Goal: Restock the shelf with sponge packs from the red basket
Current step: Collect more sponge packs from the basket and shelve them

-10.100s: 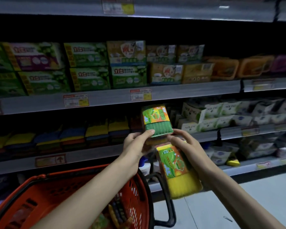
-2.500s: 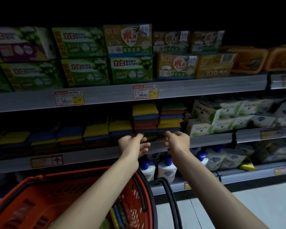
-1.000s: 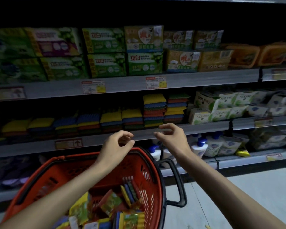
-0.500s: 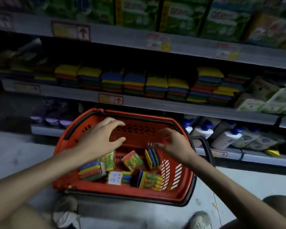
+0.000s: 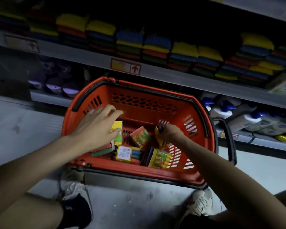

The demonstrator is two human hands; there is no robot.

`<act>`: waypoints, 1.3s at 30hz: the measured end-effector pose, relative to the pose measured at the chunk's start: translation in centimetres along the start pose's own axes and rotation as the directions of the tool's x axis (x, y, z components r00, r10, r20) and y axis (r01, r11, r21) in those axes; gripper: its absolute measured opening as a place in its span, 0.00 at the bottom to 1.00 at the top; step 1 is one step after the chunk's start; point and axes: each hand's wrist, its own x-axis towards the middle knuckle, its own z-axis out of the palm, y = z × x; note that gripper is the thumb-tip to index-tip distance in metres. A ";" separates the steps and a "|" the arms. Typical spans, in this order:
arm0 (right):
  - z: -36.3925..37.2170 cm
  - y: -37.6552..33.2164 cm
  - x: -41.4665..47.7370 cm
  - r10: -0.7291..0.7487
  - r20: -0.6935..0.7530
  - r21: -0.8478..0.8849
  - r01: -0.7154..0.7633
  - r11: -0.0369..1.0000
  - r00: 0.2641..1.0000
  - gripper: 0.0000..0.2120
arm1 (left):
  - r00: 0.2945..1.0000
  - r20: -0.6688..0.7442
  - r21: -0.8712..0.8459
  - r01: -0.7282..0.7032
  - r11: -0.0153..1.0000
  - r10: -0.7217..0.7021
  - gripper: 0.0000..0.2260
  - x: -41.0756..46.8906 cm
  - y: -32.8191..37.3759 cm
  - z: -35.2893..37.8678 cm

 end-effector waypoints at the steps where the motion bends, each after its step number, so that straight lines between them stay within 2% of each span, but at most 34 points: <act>1: 0.7 0.2 0.7 0.029 0.010 0.003 -0.029 1.000 1.000 0.20 | 1.000 -0.006 -0.002 -0.003 1.000 0.003 0.27 0.1 -0.1 -0.1; 4: 3.6 1.5 3.5 0.114 -0.012 0.056 -0.113 0.992 0.993 0.29 | 0.999 -0.034 -0.033 -0.015 0.999 0.014 0.26 0.7 0.0 -0.4; 7: 4.2 1.3 3.3 0.181 -0.087 0.142 -0.167 0.976 0.980 0.30 | 0.998 -0.050 -0.036 -0.026 0.999 0.024 0.25 1.2 0.3 -0.6; 9: 3.5 0.8 2.9 0.155 -0.085 0.125 -0.143 0.982 0.984 0.31 | 0.997 -0.061 -0.037 -0.040 0.999 0.037 0.25 1.5 0.5 -0.6; 14: 0.2 0.1 0.0 -0.117 -0.124 -0.073 0.109 0.991 0.985 0.36 | 0.998 -0.039 -0.033 -0.057 0.998 0.056 0.24 2.1 1.0 -0.1; 17: -2.4 0.0 -3.2 -0.278 -0.165 -0.067 0.270 0.960 0.946 0.37 | 1.000 0.008 -0.076 -0.028 0.997 0.029 0.24 2.1 1.4 -0.1; 19: -4.1 -0.2 -5.7 -0.370 -0.224 -0.008 0.377 0.926 0.902 0.39 | 0.996 0.056 -0.219 0.081 0.972 -0.071 0.22 2.3 1.9 -0.1; 21: -5.6 -0.4 -8.1 -0.439 -0.284 0.059 0.473 0.879 0.852 0.41 | 0.965 0.150 -0.461 0.260 0.849 -0.214 0.19 2.7 2.7 -0.3; 22: -6.2 -0.4 -9.1 -0.470 -0.307 0.075 0.514 0.855 0.827 0.40 | 0.934 0.220 -0.579 0.358 0.732 -0.282 0.18 2.8 3.1 -0.5; 24: -7.0 -0.4 -10.8 -0.518 -0.342 0.113 0.582 0.806 0.784 0.40 | 0.845 0.413 -0.742 0.529 0.412 -0.341 0.19 3.0 3.9 -0.9; 25: -7.1 -0.3 -11.4 -0.535 -0.362 0.136 0.611 0.780 0.763 0.40 | 0.804 0.502 -0.783 0.579 0.227 -0.320 0.21 3.0 4.3 -1.1; 27: -7.0 0.0 -12.3 -0.570 -0.405 0.168 0.671 0.722 0.715 0.39 | 0.776 0.580 -0.811 0.578 -0.091 -0.247 0.26 3.0 5.0 -1.3; 28: -6.7 0.2 -12.5 -0.584 -0.422 0.186 0.696 0.693 0.694 0.39 | 0.782 0.581 -0.814 0.547 -0.196 -0.227 0.26 3.1 5.3 -1.3; 30: -6.1 0.3 -12.7 -0.574 -0.461 0.239 0.717 0.654 0.677 0.39 | 0.805 0.559 -0.813 0.485 -0.323 -0.198 0.25 3.2 6.0 -1.7; 32: -5.6 0.1 -12.7 -0.529 -0.533 0.290 0.731 0.618 0.660 0.38 | 0.828 0.532 -0.808 0.434 -0.398 -0.177 0.23 3.2 6.7 -2.3; 35: -5.3 -0.5 -12.8 -0.479 -0.590 0.367 0.745 0.557 0.650 0.36 | 0.847 0.501 -0.808 0.385 -0.446 -0.176 0.19 3.1 7.1 -3.0; 39: -5.2 -1.1 -12.9 -0.455 -0.536 0.516 0.703 0.489 0.711 0.36 | 0.845 0.504 -0.771 0.348 -0.533 -0.178 0.22 3.2 7.3 -3.5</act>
